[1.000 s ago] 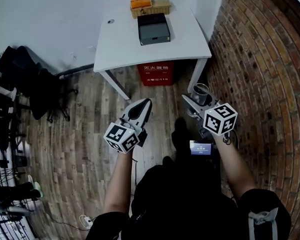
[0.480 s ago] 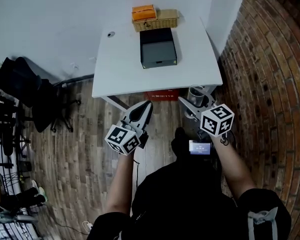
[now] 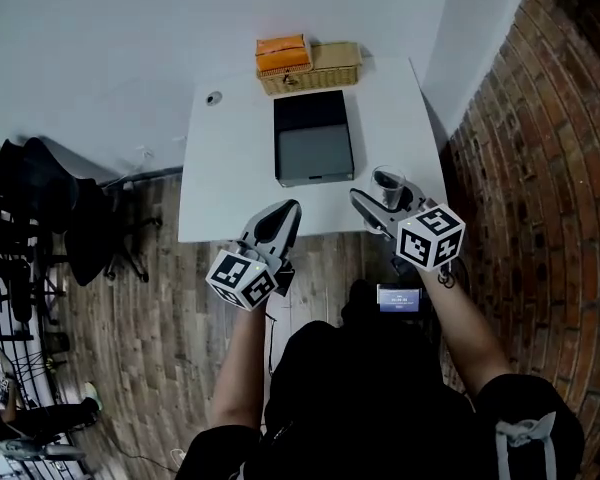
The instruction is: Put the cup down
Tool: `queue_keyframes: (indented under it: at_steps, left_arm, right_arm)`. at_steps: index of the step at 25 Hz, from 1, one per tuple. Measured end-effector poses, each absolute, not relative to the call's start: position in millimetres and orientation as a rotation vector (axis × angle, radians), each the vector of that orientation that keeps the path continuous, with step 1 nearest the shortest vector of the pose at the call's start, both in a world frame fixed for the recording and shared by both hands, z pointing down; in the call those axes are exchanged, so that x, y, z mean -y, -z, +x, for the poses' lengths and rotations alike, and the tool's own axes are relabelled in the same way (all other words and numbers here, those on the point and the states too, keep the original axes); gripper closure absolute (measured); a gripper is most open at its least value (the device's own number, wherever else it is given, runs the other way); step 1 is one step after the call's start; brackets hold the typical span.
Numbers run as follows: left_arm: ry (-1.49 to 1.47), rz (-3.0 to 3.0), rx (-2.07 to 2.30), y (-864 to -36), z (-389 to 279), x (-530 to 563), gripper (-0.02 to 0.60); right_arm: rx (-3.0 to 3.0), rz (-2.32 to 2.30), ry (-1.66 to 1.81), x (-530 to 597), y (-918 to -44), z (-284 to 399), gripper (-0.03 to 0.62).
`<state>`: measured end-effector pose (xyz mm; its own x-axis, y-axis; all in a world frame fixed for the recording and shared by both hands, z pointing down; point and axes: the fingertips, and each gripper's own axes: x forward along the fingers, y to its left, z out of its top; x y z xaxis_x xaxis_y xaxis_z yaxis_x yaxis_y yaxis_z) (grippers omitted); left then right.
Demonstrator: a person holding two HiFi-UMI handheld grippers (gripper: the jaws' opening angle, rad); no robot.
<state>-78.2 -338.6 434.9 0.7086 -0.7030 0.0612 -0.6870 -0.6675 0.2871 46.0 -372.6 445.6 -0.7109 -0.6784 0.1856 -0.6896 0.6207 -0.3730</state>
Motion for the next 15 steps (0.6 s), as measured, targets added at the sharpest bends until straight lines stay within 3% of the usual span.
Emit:
queue_keyframes:
  at_steps: [15]
  left_arm:
    - [0.090,2.665,0.986,-432.5,-99.4,385.6,0.565]
  right_arm:
    - [2.798,1.229,-0.647,411.9,-435.6,0.7,0.318]
